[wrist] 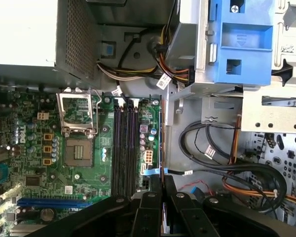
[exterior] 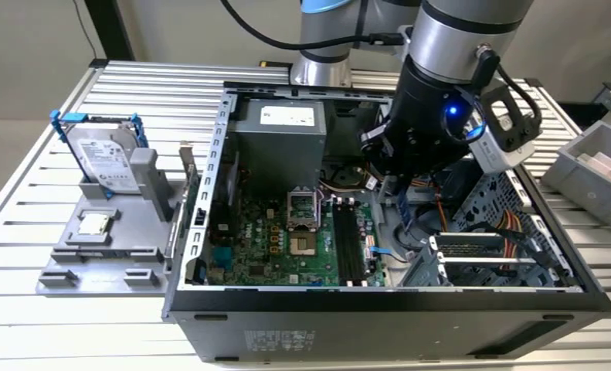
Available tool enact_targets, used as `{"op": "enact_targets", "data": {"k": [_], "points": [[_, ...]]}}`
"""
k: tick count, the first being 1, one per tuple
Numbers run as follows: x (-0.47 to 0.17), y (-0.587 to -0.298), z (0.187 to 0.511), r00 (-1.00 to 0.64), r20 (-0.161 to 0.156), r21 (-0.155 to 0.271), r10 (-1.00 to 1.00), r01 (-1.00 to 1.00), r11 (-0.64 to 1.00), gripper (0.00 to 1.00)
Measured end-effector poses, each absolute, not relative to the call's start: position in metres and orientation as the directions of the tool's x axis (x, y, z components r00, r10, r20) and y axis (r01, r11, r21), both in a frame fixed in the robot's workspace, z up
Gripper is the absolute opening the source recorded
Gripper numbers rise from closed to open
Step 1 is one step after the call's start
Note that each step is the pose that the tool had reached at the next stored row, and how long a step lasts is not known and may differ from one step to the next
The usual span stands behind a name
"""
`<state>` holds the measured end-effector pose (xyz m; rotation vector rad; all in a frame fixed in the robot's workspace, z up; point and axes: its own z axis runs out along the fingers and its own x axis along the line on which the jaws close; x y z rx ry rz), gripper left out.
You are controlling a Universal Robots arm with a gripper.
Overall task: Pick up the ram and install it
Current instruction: 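Insert the ram into the slot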
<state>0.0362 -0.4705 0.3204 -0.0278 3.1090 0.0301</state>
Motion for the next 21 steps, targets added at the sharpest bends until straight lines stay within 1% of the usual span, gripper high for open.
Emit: {"op": "enact_targets", "data": {"k": [21], "points": [[0.0357,-0.4703,0.3102,-0.999,-0.032,0.017,-0.017,-0.018,1.0,0.0]]}}
